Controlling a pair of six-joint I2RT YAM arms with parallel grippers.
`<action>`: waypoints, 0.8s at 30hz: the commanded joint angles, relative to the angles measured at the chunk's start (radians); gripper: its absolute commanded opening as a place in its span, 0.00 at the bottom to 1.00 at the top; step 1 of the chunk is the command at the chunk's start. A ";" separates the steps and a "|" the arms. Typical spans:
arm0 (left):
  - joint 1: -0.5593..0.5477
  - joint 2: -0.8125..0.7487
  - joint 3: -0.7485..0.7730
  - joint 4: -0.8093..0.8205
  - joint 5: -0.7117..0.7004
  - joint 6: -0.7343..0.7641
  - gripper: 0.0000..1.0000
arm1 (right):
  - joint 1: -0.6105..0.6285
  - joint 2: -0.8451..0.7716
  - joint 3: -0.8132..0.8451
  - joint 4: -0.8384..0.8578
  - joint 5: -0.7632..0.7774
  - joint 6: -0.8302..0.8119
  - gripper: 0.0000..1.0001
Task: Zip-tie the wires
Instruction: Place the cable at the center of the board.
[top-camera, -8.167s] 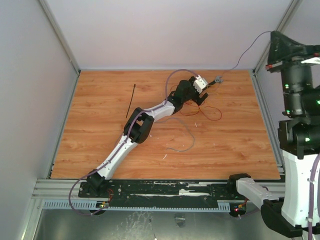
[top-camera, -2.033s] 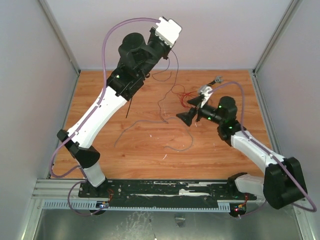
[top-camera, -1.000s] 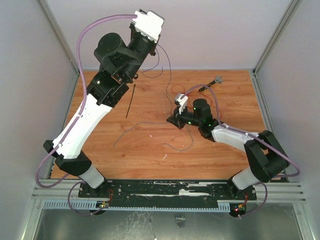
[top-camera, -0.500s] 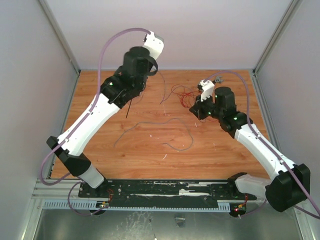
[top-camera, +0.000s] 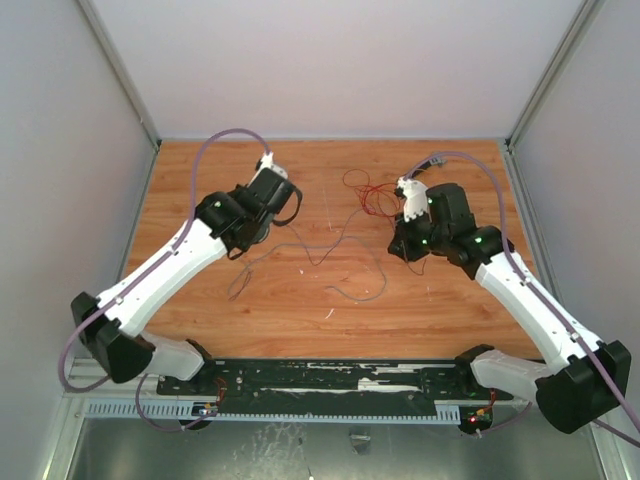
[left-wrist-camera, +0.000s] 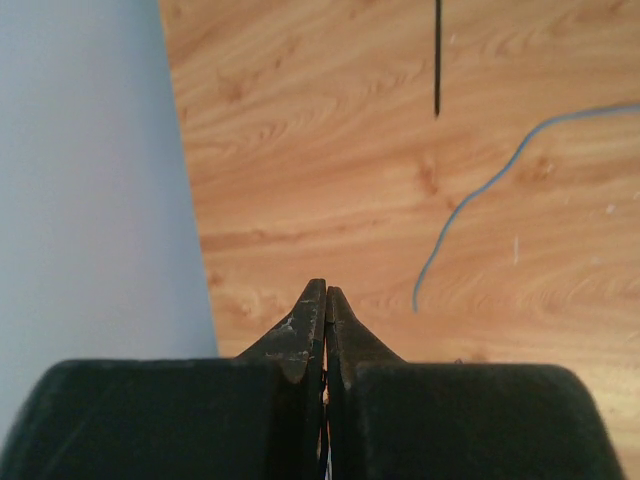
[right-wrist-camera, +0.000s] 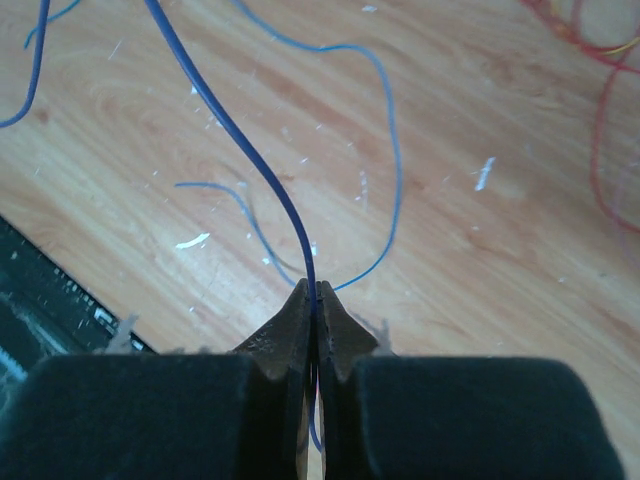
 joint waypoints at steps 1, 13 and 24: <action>0.019 -0.125 -0.090 -0.032 0.013 -0.079 0.00 | 0.055 0.009 -0.019 -0.033 -0.057 0.022 0.00; 0.169 0.162 -0.193 0.152 0.217 0.021 0.00 | 0.066 0.143 -0.101 0.101 0.146 0.124 0.00; 0.239 0.352 -0.158 0.238 0.248 0.062 0.00 | 0.032 0.315 -0.107 0.132 0.271 0.106 0.00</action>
